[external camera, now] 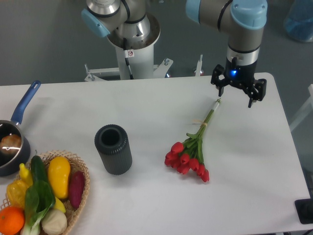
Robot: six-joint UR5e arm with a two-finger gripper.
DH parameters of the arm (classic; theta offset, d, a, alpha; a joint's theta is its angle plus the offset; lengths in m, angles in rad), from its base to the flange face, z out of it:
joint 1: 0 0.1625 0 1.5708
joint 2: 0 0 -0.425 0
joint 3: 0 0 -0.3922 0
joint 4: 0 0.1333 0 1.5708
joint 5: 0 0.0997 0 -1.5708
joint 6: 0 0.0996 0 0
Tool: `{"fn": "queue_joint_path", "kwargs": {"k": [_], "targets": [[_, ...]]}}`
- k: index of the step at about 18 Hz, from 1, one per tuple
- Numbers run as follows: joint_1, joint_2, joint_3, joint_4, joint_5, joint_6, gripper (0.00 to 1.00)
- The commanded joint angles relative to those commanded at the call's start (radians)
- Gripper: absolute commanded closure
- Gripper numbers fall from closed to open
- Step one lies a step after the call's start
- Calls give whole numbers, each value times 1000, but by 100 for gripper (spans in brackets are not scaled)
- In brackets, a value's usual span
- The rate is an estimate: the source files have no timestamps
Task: Pick up the flowers from the table
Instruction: 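Move the open gripper over the stems of the red tulip bunch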
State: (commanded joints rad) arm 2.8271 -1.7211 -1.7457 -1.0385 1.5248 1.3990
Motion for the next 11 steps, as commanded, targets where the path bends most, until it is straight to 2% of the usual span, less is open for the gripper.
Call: {"fn": "queue_joint_path", "kwargs": {"k": [6,11], "targets": [[-8,-8,-18,3,-5,-2,0],[-14,-15,-106,20,-37,-12,0]]}}
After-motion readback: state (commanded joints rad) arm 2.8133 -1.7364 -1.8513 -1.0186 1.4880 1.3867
